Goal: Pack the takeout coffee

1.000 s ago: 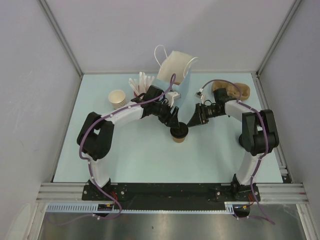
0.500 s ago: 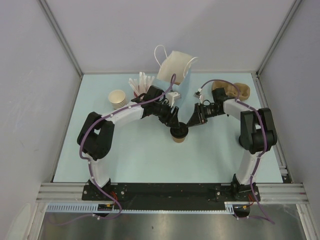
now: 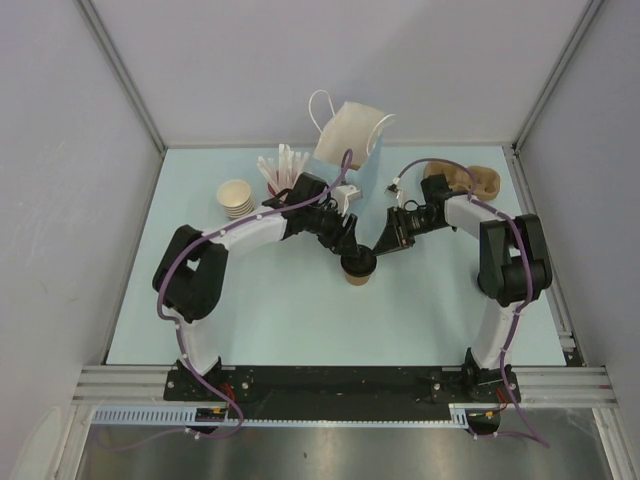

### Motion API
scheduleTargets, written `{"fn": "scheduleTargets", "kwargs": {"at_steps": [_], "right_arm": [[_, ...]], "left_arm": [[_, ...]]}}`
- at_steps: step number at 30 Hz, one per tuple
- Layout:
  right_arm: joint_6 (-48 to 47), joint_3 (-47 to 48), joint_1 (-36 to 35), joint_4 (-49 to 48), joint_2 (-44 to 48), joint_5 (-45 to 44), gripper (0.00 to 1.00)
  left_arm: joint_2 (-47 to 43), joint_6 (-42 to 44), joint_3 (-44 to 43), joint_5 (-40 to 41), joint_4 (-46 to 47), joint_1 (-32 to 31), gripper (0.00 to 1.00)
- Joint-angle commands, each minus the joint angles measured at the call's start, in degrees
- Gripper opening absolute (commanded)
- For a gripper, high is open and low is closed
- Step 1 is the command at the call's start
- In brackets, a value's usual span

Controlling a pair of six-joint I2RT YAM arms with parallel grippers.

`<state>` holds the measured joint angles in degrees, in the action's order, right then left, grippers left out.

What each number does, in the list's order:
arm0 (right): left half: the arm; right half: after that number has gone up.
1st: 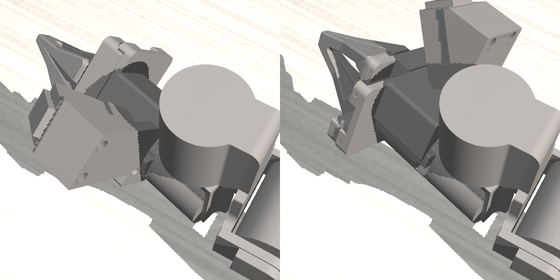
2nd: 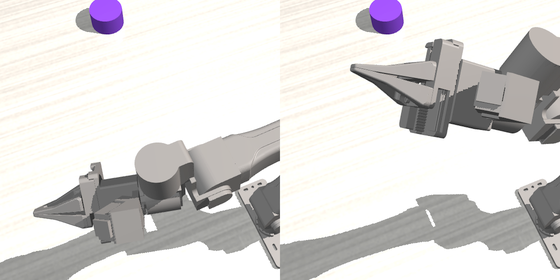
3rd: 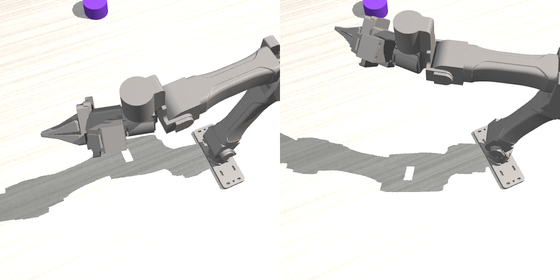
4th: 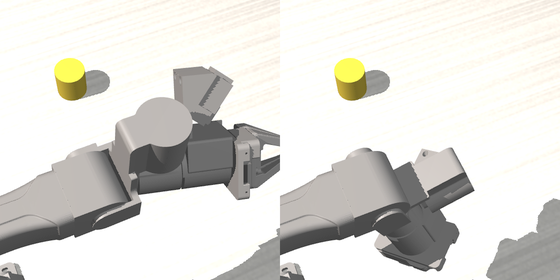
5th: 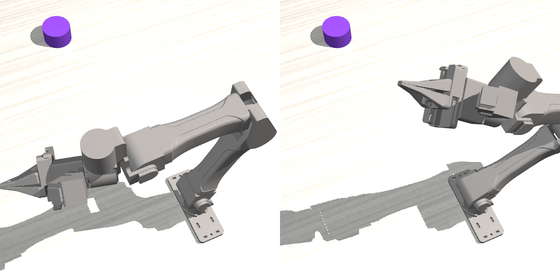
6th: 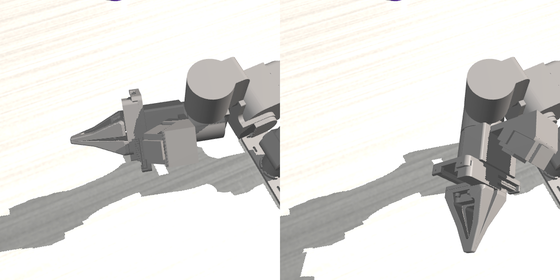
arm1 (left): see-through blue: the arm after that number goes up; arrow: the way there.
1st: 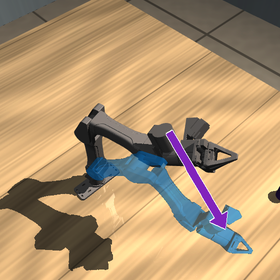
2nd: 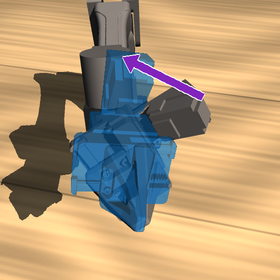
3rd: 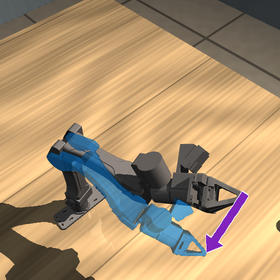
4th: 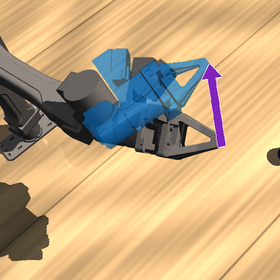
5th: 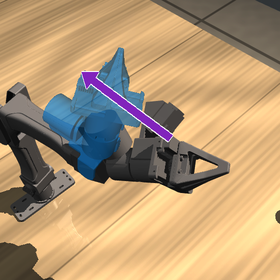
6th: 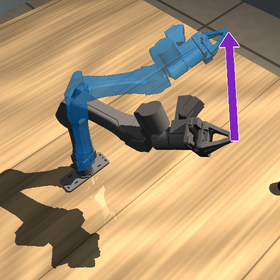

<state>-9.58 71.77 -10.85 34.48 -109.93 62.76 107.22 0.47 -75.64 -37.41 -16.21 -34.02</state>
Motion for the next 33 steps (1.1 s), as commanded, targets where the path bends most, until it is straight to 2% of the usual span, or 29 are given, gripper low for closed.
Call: {"fn": "scheduleTargets", "kwargs": {"at_steps": [1,7,16,19,33], "right_arm": [[-3.0,-2.9,-2.4,-2.0,0.6,-18.0,0.27],[-2.1,-2.9,-0.4,-2.9,5.5,-10.4,0.40],[-8.7,-3.1,1.8,6.8,4.2,4.3,0.50],[-9.7,-3.7,1.5,7.7,4.5,6.6,0.51],[-0.9,-9.0,-1.7,-2.6,5.6,7.3,0.49]], "left_arm": [[0.6,5.1,3.8,9.7,-3.8,-0.2,0.59],[0.5,4.9,4.6,10.2,-3.6,-0.2,0.58],[0.6,4.7,5.0,10.9,-3.3,-0.2,0.57],[0.4,4.5,5.1,10.9,-3.2,-0.2,0.57],[-0.3,4.4,5.9,11.5,-2.3,-0.2,0.57]]}}
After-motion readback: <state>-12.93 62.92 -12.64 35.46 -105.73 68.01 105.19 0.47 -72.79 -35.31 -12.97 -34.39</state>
